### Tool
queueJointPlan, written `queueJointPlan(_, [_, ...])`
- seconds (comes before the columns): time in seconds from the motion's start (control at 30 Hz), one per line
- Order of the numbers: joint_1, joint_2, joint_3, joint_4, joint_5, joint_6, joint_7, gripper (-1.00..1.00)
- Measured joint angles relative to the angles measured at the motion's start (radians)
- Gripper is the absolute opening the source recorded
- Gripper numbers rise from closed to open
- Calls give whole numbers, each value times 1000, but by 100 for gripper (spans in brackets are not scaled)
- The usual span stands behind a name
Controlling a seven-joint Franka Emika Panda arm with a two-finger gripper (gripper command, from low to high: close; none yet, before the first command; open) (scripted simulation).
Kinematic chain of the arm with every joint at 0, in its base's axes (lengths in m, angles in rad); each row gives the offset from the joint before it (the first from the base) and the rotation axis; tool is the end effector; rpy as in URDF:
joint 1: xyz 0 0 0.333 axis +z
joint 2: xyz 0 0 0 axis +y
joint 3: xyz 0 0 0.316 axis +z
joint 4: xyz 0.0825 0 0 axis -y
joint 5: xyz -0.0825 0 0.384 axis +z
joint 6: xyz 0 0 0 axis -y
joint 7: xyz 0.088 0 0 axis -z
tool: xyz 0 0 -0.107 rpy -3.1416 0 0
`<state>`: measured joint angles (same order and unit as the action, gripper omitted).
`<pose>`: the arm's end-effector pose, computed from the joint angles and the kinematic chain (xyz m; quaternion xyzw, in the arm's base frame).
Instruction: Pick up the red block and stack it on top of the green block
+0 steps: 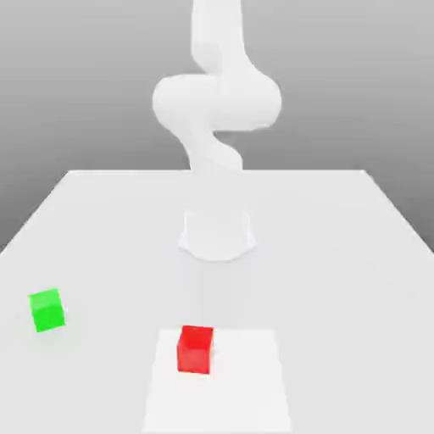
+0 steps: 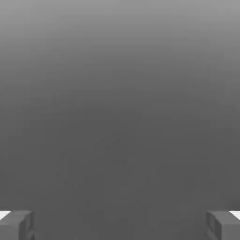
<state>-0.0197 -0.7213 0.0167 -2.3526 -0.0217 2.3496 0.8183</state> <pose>0.3783 0.0006 0.6612 -0.8600 0.3697 -0.3288 0.1248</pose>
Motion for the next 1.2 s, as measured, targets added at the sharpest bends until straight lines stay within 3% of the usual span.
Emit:
queueJointPlan(0.4, [-82, 452, 19, -283, -76, 276, 71, 0])
queueJointPlan(0.6, [-85, 674, 0, -426, -5, 419, 27, 0])
queueJointPlan(0.83, [-82, 921, -4, -420, 13, 624, 17, 0])
queueJointPlan(0.87, [-83, 948, -5, -417, 9, 647, 19, -100])
queueJointPlan(1.07, [-82, 961, -6, -415, 4, 658, 23, -100])
queueJointPlan(1.2, [-90, 863, 4, -428, 16, 575, 16, -100])
